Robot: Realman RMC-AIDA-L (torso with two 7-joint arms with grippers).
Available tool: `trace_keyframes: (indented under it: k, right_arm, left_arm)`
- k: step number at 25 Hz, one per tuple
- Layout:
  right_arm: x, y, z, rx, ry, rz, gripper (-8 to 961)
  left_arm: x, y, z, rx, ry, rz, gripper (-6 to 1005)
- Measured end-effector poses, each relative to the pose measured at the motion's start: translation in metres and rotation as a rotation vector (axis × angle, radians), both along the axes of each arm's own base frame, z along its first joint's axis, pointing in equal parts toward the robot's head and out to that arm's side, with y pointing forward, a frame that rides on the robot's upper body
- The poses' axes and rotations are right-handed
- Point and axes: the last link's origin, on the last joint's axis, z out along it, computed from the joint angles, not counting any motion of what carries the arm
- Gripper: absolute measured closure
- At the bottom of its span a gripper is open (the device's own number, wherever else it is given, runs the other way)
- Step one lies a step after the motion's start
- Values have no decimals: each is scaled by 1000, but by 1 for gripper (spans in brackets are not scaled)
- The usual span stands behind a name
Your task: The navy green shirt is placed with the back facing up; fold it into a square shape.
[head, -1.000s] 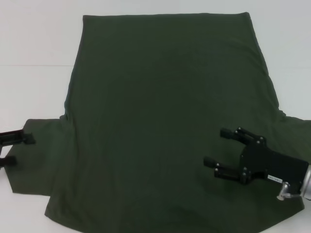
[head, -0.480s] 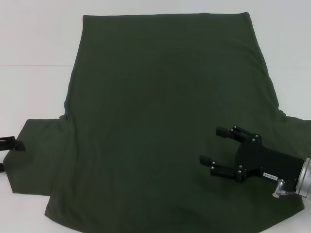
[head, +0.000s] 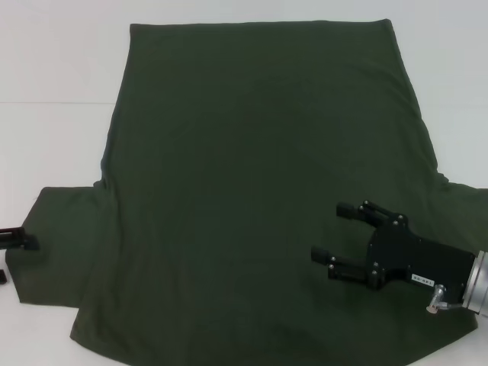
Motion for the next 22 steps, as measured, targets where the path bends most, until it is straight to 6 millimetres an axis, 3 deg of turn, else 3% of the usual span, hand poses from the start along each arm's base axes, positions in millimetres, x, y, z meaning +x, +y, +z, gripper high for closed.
trace_keyframes:
  k: [22]
  right_arm:
    - [1, -4, 0, -6, 13, 0, 29]
  left_arm:
    - [1, 2, -7, -16, -18, 7, 155]
